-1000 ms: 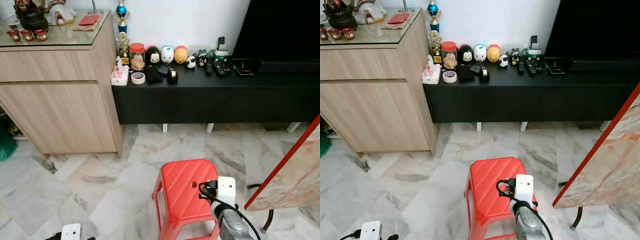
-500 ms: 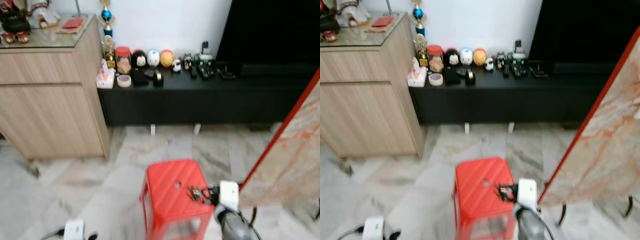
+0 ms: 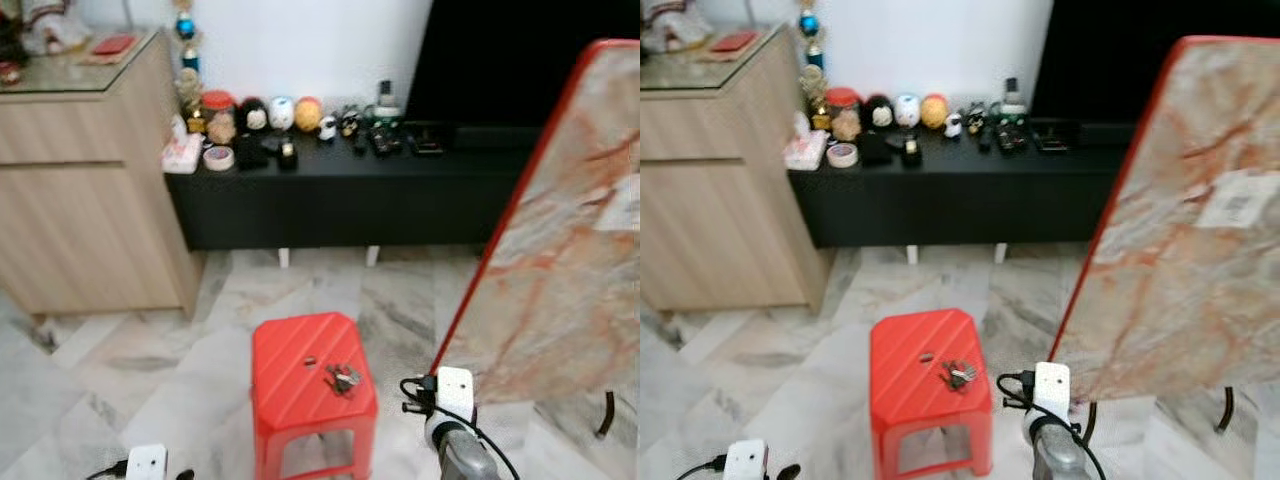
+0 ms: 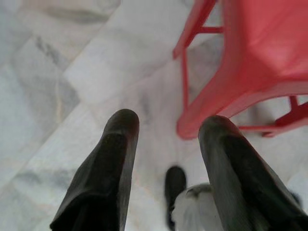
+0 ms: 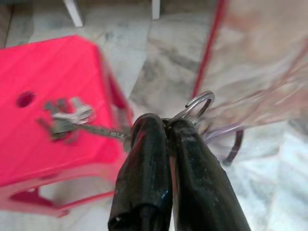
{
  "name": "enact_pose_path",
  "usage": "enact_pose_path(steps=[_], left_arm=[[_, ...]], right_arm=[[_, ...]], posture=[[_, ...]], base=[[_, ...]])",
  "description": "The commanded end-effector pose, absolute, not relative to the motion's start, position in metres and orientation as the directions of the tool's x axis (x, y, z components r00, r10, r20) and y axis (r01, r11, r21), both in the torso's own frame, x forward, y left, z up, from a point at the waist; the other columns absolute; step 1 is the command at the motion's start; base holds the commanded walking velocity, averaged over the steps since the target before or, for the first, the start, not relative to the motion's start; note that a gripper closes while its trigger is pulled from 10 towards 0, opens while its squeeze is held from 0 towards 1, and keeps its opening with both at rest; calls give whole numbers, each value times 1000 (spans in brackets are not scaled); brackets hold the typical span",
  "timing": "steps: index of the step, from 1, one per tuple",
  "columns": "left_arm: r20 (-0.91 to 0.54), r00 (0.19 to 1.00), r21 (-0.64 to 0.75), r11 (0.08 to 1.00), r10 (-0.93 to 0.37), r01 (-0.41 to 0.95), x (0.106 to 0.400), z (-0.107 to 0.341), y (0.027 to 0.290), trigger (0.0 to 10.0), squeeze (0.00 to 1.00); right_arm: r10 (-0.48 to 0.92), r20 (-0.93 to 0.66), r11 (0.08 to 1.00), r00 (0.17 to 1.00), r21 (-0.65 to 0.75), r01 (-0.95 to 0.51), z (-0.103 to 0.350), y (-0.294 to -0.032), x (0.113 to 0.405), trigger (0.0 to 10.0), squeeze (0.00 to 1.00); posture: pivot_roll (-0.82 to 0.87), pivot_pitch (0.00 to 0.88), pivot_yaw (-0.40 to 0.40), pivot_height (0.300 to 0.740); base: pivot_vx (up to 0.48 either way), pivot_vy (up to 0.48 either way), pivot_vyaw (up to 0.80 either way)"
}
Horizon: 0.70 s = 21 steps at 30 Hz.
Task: Hang keys on a hook
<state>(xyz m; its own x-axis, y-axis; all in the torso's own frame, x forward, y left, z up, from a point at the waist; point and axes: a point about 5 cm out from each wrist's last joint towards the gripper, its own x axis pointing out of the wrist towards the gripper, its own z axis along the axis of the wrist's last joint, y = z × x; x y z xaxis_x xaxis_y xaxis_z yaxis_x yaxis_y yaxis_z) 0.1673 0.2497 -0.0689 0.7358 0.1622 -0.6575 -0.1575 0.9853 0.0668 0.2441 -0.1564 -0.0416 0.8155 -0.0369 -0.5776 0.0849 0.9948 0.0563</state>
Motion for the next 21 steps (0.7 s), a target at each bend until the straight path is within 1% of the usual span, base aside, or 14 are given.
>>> enact_pose_path(steps=[1,6,8,14,18,21], left_arm=[[-677,722,53,988,144,-147,161,-74,243,10000,0],[-678,721,53,988,144,-147,161,-74,243,10000,0],[-677,721,53,987,145,-149,161,-74,242,10000,0],[-676,721,46,986,150,-161,162,-74,240,10000,0],[-671,726,43,985,151,-165,163,-74,239,10000,0],[-663,732,37,984,154,-173,165,-73,239,10000,0]], right_arm=[[-65,-555,994,829,41,105,-38,-165,247,10000,0],[-66,-528,994,846,42,104,-32,-164,253,10000,0],[-66,-511,996,857,17,87,-30,-164,256,10000,0],[-80,-452,996,889,-6,86,-18,-164,266,10000,0],[-113,-385,992,916,8,125,-4,-168,278,10000,0],[-110,-372,993,922,7,122,-1,-167,280,10000,0]], posture=[[51,0,-46,740],[51,0,-47,740],[50,0,-50,740],[47,0,-50,740],[43,0,-50,740],[43,0,-50,740]], base=[[0,-368,0],[0,-391,0],[0,-328,0],[0,0,0],[0,0,0],[0,0,0]])
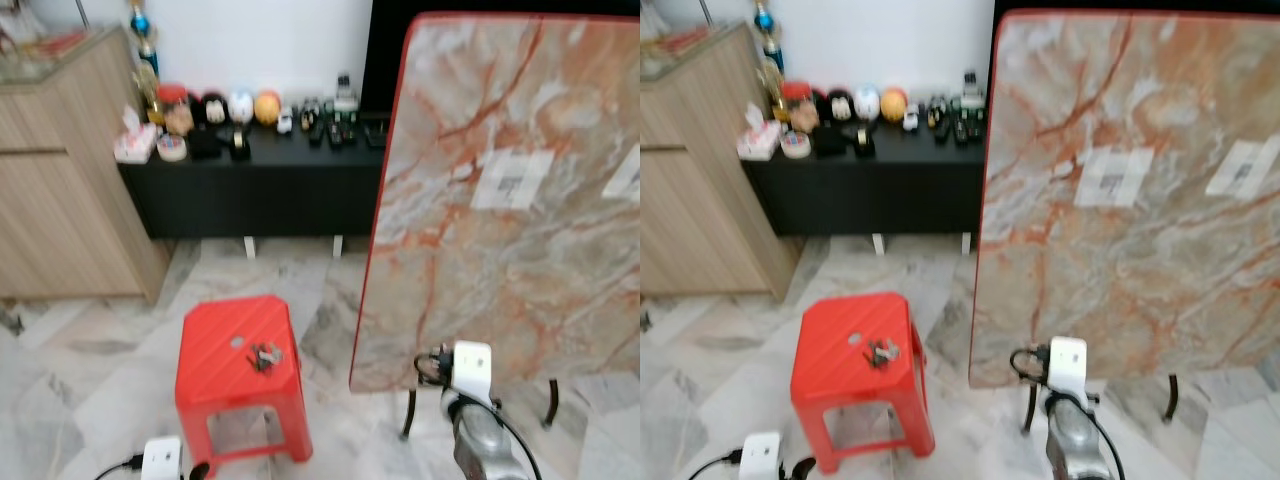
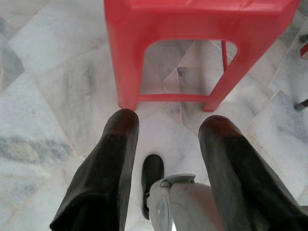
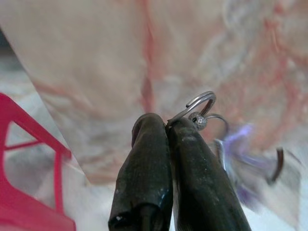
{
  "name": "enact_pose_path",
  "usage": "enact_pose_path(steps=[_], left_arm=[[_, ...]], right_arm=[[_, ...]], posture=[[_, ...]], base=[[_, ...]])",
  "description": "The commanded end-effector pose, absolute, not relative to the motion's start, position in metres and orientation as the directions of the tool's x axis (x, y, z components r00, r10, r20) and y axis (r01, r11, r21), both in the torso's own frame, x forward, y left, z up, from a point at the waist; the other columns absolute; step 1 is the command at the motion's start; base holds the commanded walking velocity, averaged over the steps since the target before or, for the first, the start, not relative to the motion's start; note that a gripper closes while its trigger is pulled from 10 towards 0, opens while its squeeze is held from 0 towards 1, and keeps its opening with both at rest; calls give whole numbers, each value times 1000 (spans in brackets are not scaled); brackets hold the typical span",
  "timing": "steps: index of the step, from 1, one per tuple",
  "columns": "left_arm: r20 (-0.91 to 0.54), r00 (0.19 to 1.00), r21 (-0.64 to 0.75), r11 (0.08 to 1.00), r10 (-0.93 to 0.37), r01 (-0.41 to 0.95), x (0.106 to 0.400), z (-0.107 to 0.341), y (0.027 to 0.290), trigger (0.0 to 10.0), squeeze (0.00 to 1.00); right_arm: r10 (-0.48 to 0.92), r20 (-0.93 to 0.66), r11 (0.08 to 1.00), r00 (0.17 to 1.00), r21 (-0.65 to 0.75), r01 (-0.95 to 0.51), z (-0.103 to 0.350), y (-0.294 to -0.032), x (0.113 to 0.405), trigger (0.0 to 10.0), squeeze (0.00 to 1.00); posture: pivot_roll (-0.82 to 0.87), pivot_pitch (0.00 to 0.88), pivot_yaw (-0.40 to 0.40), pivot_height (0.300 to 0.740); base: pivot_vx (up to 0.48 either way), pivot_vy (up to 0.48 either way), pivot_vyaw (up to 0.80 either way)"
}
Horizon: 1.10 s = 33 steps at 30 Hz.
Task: Hang keys on a hook
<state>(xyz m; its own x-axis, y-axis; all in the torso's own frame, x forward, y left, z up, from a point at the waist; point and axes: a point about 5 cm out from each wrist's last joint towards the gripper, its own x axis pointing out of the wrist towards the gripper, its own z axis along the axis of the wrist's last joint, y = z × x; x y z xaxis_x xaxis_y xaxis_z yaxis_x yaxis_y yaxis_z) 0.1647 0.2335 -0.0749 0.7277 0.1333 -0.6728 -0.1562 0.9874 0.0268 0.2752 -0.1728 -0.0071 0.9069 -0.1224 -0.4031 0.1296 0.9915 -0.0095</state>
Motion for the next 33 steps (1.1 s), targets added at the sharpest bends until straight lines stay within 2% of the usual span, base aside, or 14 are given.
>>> enact_pose_path(steps=[1,6,10,14,23,33], left_arm=[[-661,734,36,984,154,-173,165,-73,239,10000,0],[-668,729,24,984,148,-178,164,-74,237,10000,0],[-673,724,28,983,152,-181,162,-75,236,10000,0],[-674,722,28,983,154,-183,161,-76,237,10000,0],[-681,716,27,982,155,-186,157,-77,238,10000,0],[-713,683,32,980,159,-195,150,-82,237,10000,0]], right_arm=[[-111,-369,992,923,7,122,-1,-168,281,10000,0],[-196,-362,980,911,-32,198,0,-176,278,10000,0],[-308,-382,951,872,-104,290,-4,-193,271,10000,0],[-356,-376,934,856,-113,339,-3,-202,268,10000,0],[-342,-340,940,876,-115,322,6,-196,274,10000,0],[-358,-363,933,860,-103,345,4,-196,271,10000,0]], posture=[[43,0,-51,740],[46,0,-55,740],[48,0,-57,740],[46,0,-55,740],[44,0,-48,740],[49,0,-54,740]], base=[[0,0,0],[0,0,0],[0,0,0],[0,0,0],[0,0,0],[25,0,0]])
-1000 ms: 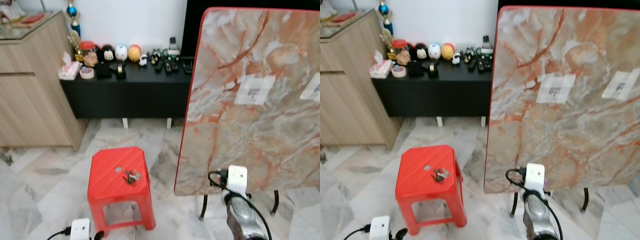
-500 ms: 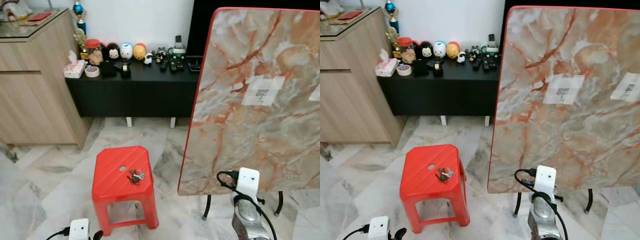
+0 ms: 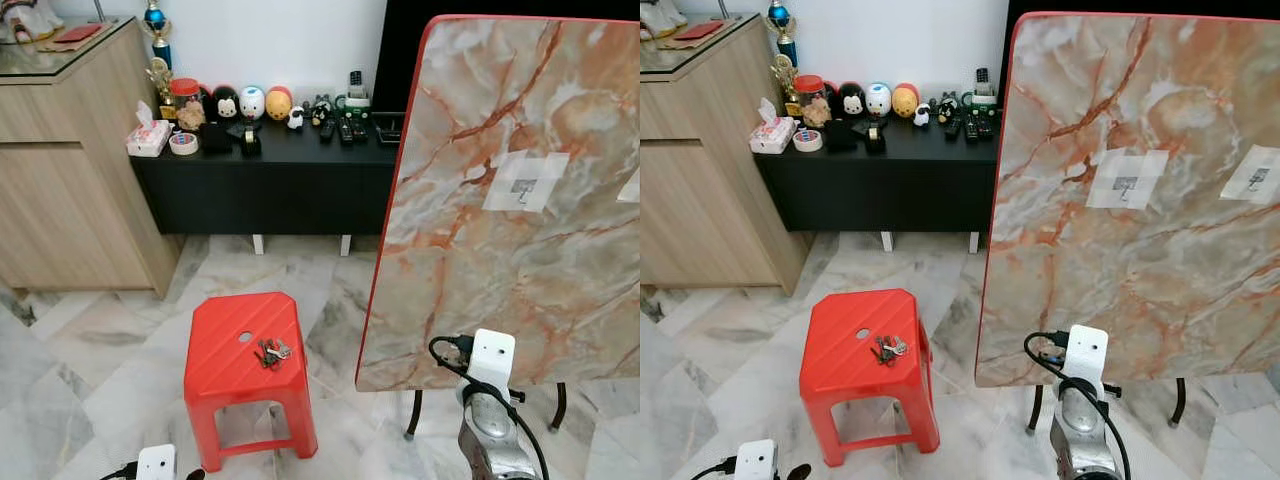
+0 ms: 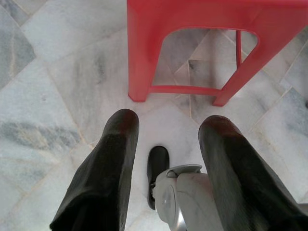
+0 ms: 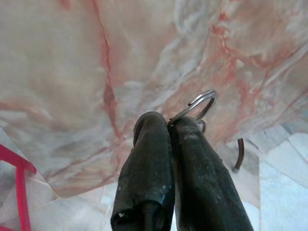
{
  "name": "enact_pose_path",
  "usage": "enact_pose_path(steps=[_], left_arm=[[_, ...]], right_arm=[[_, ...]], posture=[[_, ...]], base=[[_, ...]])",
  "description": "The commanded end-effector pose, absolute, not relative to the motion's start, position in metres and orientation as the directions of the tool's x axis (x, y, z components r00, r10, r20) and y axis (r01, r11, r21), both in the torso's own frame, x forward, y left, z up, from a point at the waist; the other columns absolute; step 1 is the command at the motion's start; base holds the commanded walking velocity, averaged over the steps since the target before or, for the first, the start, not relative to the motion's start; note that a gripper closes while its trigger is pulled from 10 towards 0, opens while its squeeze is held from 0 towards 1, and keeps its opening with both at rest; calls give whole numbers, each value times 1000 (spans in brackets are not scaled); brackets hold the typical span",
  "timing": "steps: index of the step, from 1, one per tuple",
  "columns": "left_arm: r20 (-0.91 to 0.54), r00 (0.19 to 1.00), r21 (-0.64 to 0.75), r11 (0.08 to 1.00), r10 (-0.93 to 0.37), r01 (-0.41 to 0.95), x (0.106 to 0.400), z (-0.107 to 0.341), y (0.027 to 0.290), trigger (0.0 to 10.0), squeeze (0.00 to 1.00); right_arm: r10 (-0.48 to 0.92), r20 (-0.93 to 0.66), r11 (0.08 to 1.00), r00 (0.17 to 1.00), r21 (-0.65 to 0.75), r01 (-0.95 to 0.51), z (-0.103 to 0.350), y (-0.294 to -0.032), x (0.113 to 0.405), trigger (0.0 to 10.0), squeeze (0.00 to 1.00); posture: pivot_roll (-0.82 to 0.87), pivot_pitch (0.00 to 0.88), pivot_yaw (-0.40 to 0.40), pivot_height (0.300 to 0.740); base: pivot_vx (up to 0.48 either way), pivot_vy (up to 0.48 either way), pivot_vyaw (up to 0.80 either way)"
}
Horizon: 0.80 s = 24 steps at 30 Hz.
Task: Hang keys on a hook
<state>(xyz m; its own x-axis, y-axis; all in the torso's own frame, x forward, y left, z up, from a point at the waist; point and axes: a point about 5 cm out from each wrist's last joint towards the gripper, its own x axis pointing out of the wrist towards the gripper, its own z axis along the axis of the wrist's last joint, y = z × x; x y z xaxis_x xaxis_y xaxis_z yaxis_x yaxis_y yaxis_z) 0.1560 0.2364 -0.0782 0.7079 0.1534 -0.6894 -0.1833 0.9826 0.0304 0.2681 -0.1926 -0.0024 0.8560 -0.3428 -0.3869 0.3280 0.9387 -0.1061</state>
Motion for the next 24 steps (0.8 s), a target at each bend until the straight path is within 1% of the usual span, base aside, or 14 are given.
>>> enact_pose_path(steps=[1,20,24], left_arm=[[-715,681,34,980,162,-198,149,-82,237,10000,0],[-718,674,41,977,174,-209,151,-79,247,10000,0],[-718,673,41,976,176,-212,150,-79,247,10000,0]], right_arm=[[-360,-364,932,859,-102,347,4,-197,271,10000,0],[-380,-368,923,849,-86,376,9,-196,280,10000,0],[-390,-367,918,844,-86,387,9,-196,280,10000,0]], posture=[[48,0,-54,740],[55,0,-56,740],[56,0,-56,740]], base=[[259,0,0],[263,0,0],[0,0,0]])
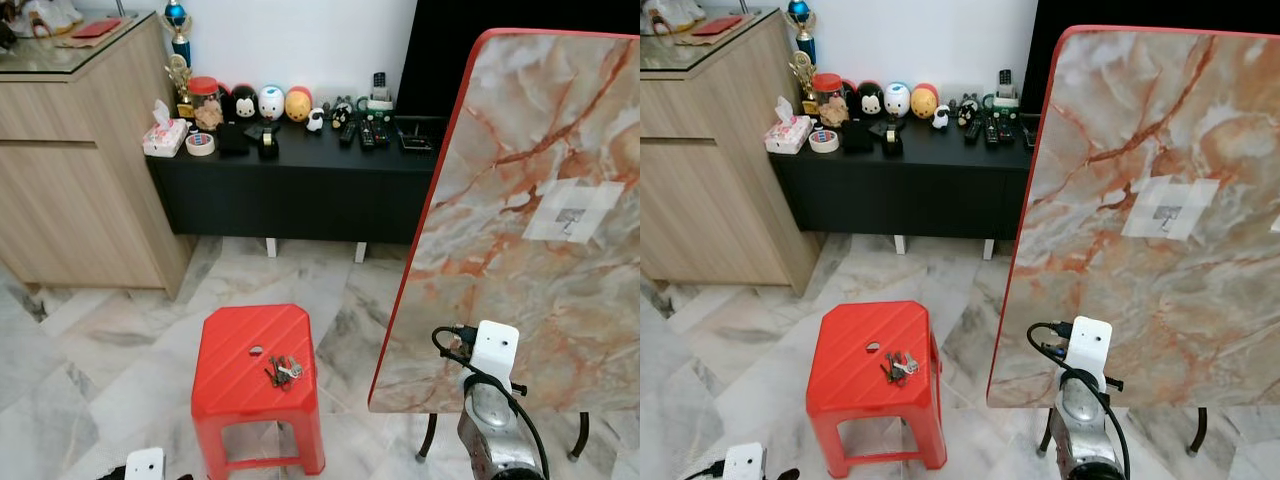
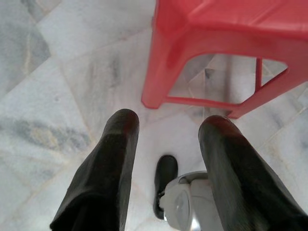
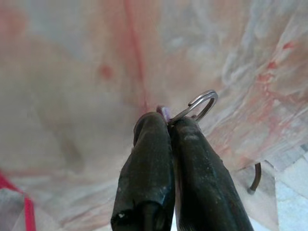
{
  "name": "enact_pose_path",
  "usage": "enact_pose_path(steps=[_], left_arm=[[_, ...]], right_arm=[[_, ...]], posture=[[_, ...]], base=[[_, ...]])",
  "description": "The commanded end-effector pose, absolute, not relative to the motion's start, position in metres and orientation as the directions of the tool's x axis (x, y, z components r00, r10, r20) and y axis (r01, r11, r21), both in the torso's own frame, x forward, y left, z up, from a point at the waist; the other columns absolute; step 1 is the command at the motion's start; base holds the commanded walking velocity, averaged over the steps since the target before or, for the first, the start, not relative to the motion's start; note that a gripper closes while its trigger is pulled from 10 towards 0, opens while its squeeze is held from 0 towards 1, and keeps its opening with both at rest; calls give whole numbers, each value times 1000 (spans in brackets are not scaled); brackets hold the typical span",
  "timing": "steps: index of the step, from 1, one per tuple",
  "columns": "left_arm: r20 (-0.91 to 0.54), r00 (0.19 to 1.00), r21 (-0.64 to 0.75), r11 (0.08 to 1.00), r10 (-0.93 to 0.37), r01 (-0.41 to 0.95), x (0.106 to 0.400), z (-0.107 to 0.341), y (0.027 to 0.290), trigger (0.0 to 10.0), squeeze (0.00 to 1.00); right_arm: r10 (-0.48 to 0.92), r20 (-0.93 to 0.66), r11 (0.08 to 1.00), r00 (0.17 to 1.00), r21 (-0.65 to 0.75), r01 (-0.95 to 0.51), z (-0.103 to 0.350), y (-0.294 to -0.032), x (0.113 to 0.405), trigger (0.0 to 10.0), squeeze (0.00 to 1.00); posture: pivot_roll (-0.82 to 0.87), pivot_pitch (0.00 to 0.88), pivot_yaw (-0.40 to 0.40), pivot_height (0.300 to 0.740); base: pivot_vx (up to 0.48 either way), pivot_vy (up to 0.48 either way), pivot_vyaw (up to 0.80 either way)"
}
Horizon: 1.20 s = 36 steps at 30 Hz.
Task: Hang keys on a hook
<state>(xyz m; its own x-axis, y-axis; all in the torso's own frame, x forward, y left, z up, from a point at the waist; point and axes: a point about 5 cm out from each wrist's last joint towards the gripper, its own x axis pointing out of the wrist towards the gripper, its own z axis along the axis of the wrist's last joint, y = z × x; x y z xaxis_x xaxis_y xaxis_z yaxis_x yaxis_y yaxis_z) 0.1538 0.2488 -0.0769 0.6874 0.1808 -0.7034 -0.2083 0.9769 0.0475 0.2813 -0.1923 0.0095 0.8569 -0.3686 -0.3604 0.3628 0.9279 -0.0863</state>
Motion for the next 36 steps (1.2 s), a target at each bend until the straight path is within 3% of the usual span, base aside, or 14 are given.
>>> enact_pose_path(steps=[1,15,27,36], left_arm=[[-718,673,41,976,177,-213,150,-80,247,10000,0],[-739,652,47,978,172,-204,143,-83,246,10000,0],[-743,648,57,980,168,-189,143,-84,245,10000,0],[-757,630,68,979,175,-190,140,-85,245,10000,0]], right_arm=[[-391,-367,918,844,-87,388,9,-196,280,10000,0],[-471,-319,877,822,-72,474,16,-208,281,10000,0],[-365,-429,918,826,-18,396,-3,-192,273,10000,0],[-341,-423,926,840,1,376,0,-189,277,10000,0]], posture=[[56,0,-56,740],[55,0,-56,740],[58,0,-58,740],[57,0,-61,740]], base=[[0,0,0],[0,0,0],[0,0,0],[0,-423,0]])
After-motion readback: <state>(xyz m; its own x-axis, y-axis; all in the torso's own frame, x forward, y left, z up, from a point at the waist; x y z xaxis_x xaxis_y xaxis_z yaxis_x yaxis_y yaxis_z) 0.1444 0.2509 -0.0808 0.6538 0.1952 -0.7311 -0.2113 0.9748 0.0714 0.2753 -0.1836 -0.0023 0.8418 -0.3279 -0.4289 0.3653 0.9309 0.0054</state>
